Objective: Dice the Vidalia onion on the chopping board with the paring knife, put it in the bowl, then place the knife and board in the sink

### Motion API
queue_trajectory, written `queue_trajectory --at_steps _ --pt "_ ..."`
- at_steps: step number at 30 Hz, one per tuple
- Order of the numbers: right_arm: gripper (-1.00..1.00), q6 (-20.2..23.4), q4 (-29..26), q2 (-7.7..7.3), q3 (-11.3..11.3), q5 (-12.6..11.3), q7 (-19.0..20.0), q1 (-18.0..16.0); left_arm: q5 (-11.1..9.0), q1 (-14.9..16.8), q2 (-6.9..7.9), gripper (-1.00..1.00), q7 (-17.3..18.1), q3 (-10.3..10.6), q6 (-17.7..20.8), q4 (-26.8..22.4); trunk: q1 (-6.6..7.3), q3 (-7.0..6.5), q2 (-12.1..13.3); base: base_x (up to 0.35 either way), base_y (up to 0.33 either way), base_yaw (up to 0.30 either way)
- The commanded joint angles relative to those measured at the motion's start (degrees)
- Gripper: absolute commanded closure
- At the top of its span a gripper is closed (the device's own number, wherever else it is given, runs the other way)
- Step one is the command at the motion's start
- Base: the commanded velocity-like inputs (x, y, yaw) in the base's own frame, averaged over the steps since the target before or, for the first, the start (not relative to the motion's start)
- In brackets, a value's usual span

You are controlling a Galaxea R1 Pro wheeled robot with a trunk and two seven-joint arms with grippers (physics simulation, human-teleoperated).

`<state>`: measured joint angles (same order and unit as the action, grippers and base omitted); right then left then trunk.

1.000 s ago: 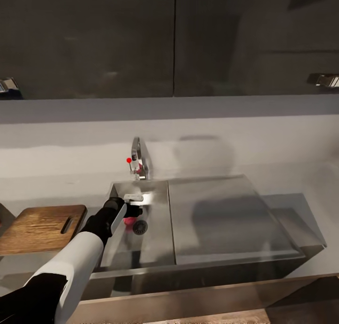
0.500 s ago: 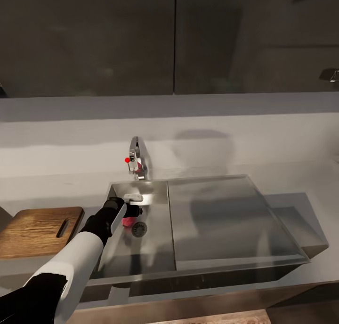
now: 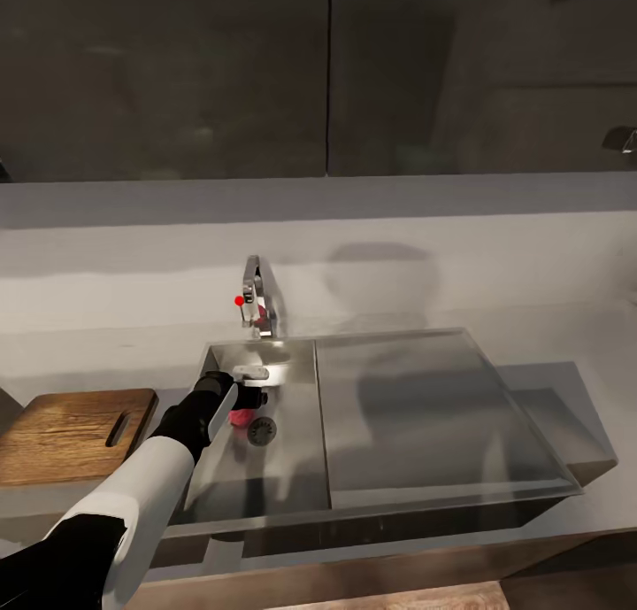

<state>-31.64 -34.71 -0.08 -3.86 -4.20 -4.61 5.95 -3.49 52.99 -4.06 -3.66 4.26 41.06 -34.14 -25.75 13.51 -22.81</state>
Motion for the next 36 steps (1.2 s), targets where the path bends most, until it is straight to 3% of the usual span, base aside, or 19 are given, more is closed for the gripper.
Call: queue_trajectory --at_steps 1,36 --pt "-1.0 -0.09 -0.09 -0.01 0.08 -0.41 0.04 0.03 -0.38 0.03 0.02 -1.0 -0.38 0.22 0.25 -0.06 -0.03 0.15 -0.11 0.0 0.0 0.0" --pt "-1.0 -0.09 -0.09 -0.01 0.08 -0.37 0.04 0.02 -0.38 0.07 0.19 -1.0 -0.38 0.22 0.25 -0.05 -0.03 2.58 -0.11 0.0 0.0 0.0"
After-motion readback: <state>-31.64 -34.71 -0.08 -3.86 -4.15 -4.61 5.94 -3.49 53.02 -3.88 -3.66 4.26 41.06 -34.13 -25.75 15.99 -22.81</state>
